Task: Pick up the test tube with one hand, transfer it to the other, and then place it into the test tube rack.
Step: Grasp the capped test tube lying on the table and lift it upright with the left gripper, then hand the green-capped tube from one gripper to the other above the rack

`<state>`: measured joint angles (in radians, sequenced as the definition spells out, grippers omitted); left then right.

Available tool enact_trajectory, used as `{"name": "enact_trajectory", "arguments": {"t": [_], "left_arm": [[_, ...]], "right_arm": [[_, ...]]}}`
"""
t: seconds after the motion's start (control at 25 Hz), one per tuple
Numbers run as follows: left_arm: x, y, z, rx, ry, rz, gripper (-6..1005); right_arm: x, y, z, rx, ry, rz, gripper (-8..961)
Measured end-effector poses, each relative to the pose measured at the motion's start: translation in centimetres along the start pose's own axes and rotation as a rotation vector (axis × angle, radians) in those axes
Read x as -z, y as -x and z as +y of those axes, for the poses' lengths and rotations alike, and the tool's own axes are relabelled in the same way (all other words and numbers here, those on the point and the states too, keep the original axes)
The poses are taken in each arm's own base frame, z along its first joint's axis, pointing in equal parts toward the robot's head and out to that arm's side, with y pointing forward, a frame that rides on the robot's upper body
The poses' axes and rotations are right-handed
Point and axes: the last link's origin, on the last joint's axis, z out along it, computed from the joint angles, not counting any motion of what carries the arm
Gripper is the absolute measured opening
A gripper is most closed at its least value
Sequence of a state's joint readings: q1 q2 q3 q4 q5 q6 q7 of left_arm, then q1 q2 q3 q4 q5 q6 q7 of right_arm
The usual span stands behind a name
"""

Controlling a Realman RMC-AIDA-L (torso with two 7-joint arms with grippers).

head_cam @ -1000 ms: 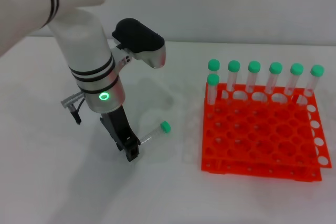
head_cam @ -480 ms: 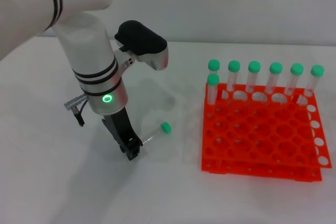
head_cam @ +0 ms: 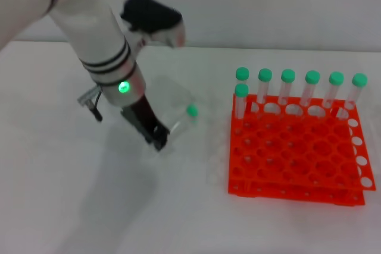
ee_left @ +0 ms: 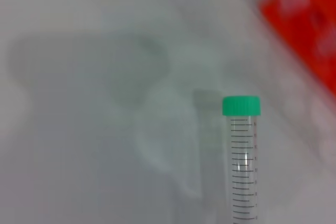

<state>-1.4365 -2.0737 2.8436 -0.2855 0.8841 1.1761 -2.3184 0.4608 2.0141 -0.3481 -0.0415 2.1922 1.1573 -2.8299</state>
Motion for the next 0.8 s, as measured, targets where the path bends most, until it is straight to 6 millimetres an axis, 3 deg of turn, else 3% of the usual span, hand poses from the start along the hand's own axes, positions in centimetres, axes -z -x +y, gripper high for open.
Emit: {"name": "enact_trajectory", "arguments": {"t": [0.24,0.4,0.52,0.64,0.8], "left_arm": [[1.2,-1.9,-2.0,0.04,-0.042,0.204,199],[0.9,-2.4,-2.9,0.078,-0.057,0.321,205],[0.3,-2.6,-3.9,0.156,-0.026,0.52,209],[-0.1,-2.2,-4.4,0.205,0.035,0.717,214],[-0.9,-0.2,-4.4,0.247,0.113,0.965,220]], "right_arm": [[0.1,0.0,-0.4,-0.032,-0.026,-0.006,870],[0.1,0.0,-0.4,-0.041,-0.034,-0.008,870],[0.0,0.0,-0.1,-0.061,-0.021,-0.006,870],[-0.1,0.2,-0.4,-0.147,-0.019,-0.007,870],[-0.1,0.9,-1.3,-0.238,0.032,-0.009,870]]}}
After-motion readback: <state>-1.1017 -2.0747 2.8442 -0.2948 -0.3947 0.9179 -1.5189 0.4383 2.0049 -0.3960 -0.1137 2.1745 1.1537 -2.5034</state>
